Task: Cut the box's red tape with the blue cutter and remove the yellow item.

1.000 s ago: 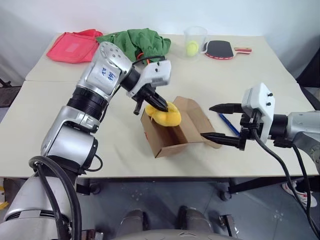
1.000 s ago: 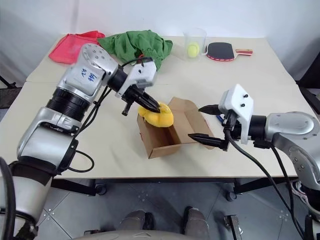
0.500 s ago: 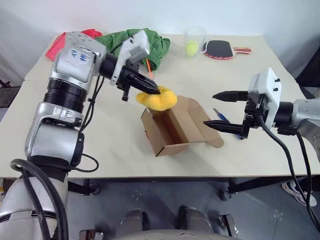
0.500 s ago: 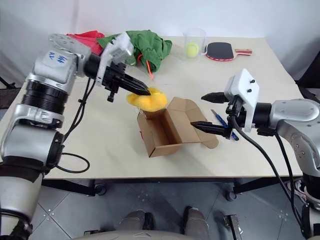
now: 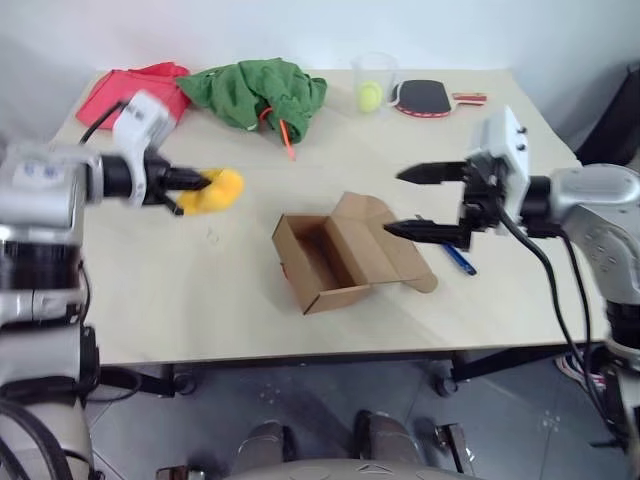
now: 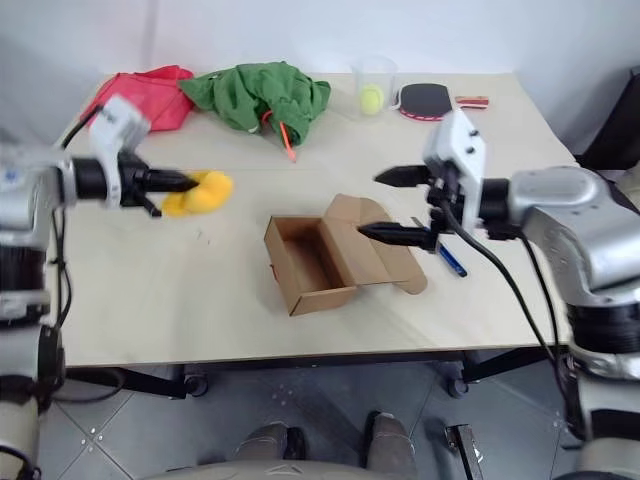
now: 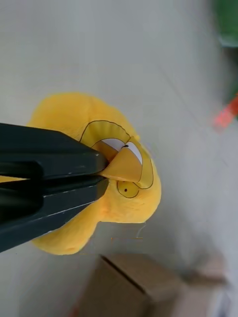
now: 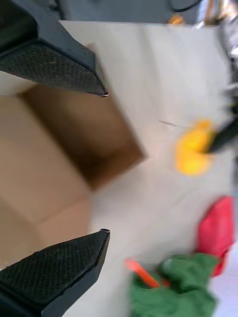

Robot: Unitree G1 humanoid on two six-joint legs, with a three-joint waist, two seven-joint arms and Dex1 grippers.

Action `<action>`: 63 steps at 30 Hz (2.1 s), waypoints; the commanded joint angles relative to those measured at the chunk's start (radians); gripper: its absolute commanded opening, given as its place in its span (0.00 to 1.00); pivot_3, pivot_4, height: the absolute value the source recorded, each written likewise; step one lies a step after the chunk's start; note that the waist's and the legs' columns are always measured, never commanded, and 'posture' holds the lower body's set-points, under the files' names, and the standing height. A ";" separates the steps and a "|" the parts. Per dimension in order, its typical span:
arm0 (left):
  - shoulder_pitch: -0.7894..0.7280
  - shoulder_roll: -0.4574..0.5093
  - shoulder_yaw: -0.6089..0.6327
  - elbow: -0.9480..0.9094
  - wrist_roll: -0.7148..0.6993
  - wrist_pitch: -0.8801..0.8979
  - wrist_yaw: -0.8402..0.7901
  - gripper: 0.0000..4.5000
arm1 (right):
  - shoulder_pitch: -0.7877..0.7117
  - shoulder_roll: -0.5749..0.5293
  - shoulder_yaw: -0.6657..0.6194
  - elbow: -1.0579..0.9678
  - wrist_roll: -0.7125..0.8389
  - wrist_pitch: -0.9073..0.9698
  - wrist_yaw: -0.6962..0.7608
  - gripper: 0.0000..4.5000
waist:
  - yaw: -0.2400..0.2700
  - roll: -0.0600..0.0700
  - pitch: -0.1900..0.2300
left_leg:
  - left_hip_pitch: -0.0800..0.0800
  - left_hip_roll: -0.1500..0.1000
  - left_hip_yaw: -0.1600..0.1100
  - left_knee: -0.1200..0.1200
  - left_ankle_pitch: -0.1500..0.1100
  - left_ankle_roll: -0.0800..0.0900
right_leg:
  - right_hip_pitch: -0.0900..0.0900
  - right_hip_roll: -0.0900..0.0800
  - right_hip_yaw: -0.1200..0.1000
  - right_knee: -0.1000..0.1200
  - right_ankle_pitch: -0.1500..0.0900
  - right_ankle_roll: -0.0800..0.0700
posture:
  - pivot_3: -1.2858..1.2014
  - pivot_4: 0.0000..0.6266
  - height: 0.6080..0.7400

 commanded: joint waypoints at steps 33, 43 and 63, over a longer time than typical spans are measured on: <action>0.262 0.213 0.449 -0.516 -0.441 0.311 0.074 0.99 | -0.140 0.063 -0.044 0.276 -0.103 -0.090 0.179 1.00 | -0.014 0.000 0.000 | 0.003 0.002 -0.001 -0.001 -0.001 -0.003 | 0.000 0.001 0.003 0.001 -0.001 -0.001 | 0.52 0.24 1.00; 0.592 0.115 0.579 -0.651 -0.446 -0.163 -0.010 0.99 | 0.078 -0.127 -0.107 0.264 -0.175 -0.229 0.224 1.00 | -0.004 0.001 0.000 | 0.002 0.002 -0.002 -0.002 -0.003 -0.004 | 0.000 0.001 0.002 -0.001 -0.001 -0.002 | 0.52 0.24 1.00; 0.972 0.095 0.678 -0.499 -0.574 -0.374 -0.222 0.99 | 0.548 -0.212 -0.360 0.345 -0.146 -0.381 0.213 1.00 | -0.007 0.002 0.001 | 0.015 0.008 0.010 -0.003 -0.004 -0.002 | 0.003 0.001 0.013 -0.005 -0.003 -0.006 | 0.52 0.24 1.00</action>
